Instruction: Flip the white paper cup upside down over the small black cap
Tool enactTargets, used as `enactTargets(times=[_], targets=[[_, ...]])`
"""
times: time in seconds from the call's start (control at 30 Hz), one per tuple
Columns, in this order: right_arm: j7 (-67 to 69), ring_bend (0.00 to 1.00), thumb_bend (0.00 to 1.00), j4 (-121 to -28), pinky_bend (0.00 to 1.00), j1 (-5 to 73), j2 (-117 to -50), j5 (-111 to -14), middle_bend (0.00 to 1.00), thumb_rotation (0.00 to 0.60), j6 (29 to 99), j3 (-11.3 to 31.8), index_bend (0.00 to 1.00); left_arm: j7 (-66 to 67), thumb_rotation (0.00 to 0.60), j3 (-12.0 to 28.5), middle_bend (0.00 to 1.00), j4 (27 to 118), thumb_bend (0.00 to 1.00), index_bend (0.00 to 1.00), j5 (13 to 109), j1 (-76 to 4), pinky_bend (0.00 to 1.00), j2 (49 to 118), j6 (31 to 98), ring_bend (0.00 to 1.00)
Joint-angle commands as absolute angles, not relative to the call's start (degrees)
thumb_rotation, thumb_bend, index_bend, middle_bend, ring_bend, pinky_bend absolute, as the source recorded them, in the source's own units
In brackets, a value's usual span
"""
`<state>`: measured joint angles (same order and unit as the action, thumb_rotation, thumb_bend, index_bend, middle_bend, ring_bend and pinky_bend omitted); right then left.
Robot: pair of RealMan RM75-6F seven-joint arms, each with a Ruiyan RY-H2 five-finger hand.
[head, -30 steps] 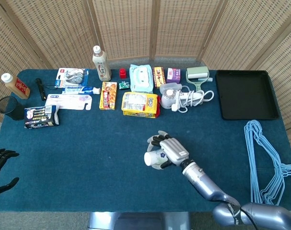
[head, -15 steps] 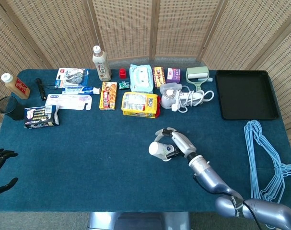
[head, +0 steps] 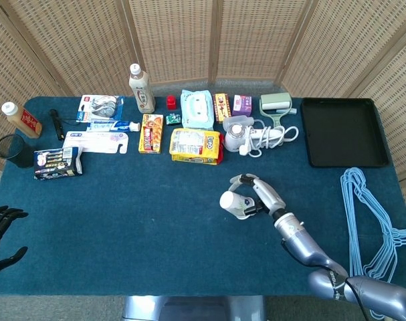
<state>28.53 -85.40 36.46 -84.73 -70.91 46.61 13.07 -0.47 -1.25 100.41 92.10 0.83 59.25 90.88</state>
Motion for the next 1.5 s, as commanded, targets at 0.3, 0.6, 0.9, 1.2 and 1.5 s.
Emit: enactTargets(times=[0.3,0.6,0.9,1.2,1.5], targets=[[31.25,0.18,0.23,-82.4,0.03,35.25,-84.3,-73.87,0.25,0.556,46.9,10.97,0.42,0.37,0.6,-1.3,0.28,101.51,0.18,0.28,92.55,1.13,0.18,58.7,91.53,0.17],[32.95,0.14,0.25,-82.86,0.0,33.13,-81.2,-78.04,0.2,0.552,49.99,8.79,0.2,0.31,0.6,-1.46,0.28,101.84,0.18,0.28,93.21,1.42,0.18,58.43,92.11,0.17],[30.53,0.13,0.25,-89.02,0.0,31.4,-75.61,-81.87,0.18,0.552,55.48,8.27,0.18,0.04,0.6,-1.52,0.28,101.87,0.18,0.28,93.56,1.93,0.18,58.14,93.03,0.17],[13.68,0.18,0.25,-94.92,0.08,27.98,-72.63,-79.58,0.2,0.561,63.36,8.5,0.22,-0.89,0.6,-1.71,0.28,100.8,0.18,0.28,92.86,2.43,0.18,58.66,93.04,0.17],[-8.29,0.18,0.25,-99.07,0.11,22.78,-70.66,-79.49,0.21,0.56,72.91,5.9,0.22,-0.88,0.6,-1.02,0.28,98.5,0.18,0.28,90.87,3.39,0.18,59.66,94.04,0.17]])
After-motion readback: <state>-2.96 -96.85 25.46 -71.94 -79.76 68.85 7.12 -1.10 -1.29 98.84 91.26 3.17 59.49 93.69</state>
